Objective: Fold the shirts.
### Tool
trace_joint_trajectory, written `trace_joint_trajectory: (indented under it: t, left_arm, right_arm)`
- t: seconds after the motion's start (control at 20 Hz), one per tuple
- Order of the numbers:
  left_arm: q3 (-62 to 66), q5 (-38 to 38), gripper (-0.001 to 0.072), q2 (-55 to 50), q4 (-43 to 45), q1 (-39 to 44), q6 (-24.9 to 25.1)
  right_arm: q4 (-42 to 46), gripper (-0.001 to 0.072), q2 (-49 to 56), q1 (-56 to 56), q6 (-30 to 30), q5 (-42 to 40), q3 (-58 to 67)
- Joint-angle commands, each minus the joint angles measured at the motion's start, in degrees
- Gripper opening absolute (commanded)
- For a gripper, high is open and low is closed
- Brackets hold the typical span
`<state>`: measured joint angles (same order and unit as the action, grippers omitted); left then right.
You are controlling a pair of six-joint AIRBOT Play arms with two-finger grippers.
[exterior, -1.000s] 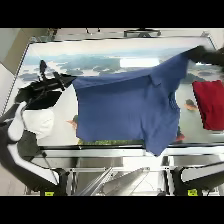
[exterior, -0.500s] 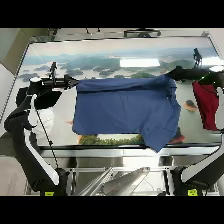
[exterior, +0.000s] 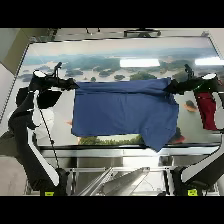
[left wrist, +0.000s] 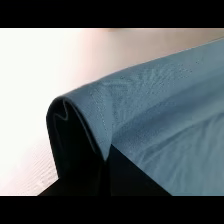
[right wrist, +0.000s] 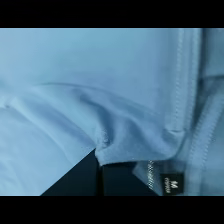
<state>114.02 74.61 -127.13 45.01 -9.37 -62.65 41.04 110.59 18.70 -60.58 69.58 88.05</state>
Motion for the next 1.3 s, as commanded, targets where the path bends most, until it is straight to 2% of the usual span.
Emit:
trace_joint_trajectory:
  t: [0.0, 0.15, 0.3, 0.45, 0.5, 0.55, 0.6, 0.8, 0.9, 1.15, 1.25]
  left_arm:
    - [0.24, -0.79, 0.0009, 0.44, 7.82, 1.81, -3.96]
    - [0.28, -0.87, 0.0009, 1.38, 10.82, 2.45, -4.98]
    - [0.66, -1.68, 0.001, 1.88, 10.73, 2.89, -4.98]
    - [3.15, 0.66, 0.0013, 1.79, 10.47, 4.17, -4.96]
    - [4.37, 2.16, 0.0071, 1.92, 10.49, 4.79, -5.01]
    - [5.05, 3.3, 0.021, 2.51, 10.75, 5.25, -5.49]
    - [5.07, 3.96, 0.0224, 3.56, 11.26, 5.57, -6.58]
    - [5.03, 11.37, 0.0224, 9.73, 22.84, 5.22, -14.05]
    - [0.46, 13.05, 0.0221, 15.13, 23.78, 3.96, -15.96]
    - [-27.65, 9.09, 0.0222, 33.46, 24.11, 0.66, -15.06]
    - [-40.48, 4.09, 0.0224, 39.74, 23.98, -0.83, -14.73]
  right_arm:
    - [8.55, 0.0014, -0.26, -1.03, -4.52, -1.31, -0.59]
    - [14.84, 0.0014, -1.7, -1.88, -6.95, -2.38, -0.59]
    - [14.71, 0.0015, -2.78, -2.4, -6.95, -3.8, -0.59]
    - [14.67, 0.0029, -3.76, -3.41, -6.93, -3.08, -0.59]
    - [14.75, 0.0185, -4.31, -3.72, -6.93, -2.38, -0.52]
    - [14.71, 0.0367, -5.11, -3.91, -6.95, -1.44, -0.5]
    - [15.04, 0.0383, -6.1, -3.89, -7.45, -0.55, -0.5]
    - [27.36, 0.0382, -14.12, -2.97, -14.6, 3.89, -0.55]
    - [31.87, 0.0382, -19.37, -2.14, -16.2, 7.93, -1.25]
    - [32.09, 0.0382, -38.73, 1.22, -15.52, 13.46, -17.86]
    - [31.82, 0.0383, -48.57, 3.34, -18.95, 11.87, -27.04]
